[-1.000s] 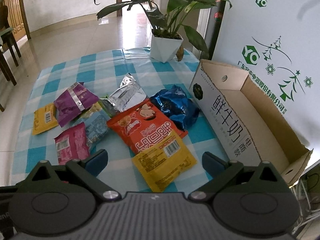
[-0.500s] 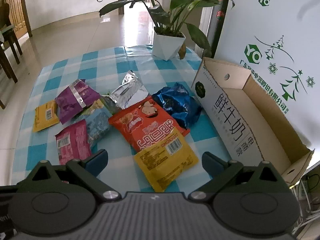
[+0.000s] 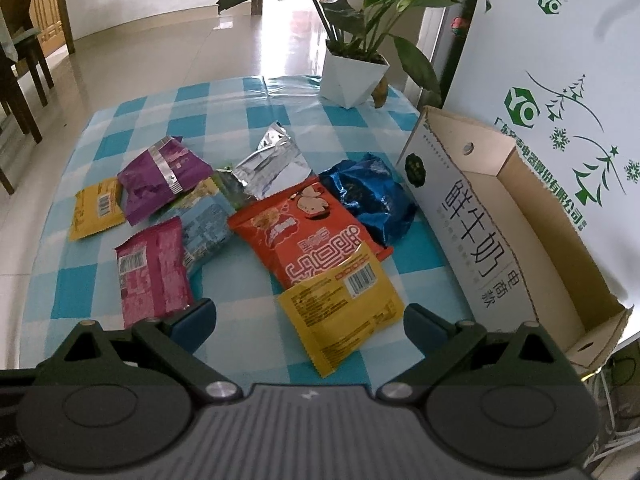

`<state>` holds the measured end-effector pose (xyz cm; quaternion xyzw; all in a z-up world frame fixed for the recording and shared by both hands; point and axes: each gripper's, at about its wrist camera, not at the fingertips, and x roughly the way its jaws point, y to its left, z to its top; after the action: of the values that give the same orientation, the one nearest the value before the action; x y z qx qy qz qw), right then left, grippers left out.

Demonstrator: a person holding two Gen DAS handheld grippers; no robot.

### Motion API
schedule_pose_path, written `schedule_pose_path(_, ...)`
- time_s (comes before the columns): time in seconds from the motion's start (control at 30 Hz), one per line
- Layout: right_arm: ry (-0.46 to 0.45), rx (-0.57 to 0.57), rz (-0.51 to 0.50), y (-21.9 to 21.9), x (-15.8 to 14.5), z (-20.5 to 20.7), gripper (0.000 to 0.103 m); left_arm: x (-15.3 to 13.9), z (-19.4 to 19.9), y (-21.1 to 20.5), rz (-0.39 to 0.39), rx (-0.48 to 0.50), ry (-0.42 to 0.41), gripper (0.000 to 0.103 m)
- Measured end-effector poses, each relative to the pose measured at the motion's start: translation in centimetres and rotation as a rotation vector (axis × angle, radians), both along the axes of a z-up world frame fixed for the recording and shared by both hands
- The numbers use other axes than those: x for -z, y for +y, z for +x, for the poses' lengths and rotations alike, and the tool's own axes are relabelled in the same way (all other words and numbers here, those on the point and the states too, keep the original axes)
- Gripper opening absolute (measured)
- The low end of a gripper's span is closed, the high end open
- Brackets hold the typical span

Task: Organize snacks

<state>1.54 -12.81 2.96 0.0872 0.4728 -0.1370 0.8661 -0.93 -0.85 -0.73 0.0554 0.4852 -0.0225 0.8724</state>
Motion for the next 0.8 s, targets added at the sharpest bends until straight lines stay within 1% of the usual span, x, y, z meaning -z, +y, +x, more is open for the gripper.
schedule_pose_path(0.2,0.004,-0.002,0.003,-0.1,-0.01,0.07,0.102,0.1,-0.03,0.08,-0.023,-0.004,0.011,0.101)
schedule_pose_path(0.5,-0.001,-0.007,0.004,-0.08,-0.02,0.01,0.102,0.07,-0.2,0.1,-0.027,-0.009,0.008,0.101)
schedule_pose_path(0.63,-0.003,-0.014,-0.004,-0.05,-0.02,-0.08,0.102,0.09,-0.27,0.1,-0.034,0.004,0.007,0.101)
schedule_pose_path(0.7,-0.009,-0.022,0.007,-0.21,0.0,-0.28,0.102,0.15,-0.31,0.17,-0.042,0.009,0.012,0.101)
schedule_pose_path(0.8,-0.023,-0.029,0.05,-0.93,-0.03,-0.76,0.102,0.4,-0.2,0.57,-0.047,0.008,0.033,0.101)
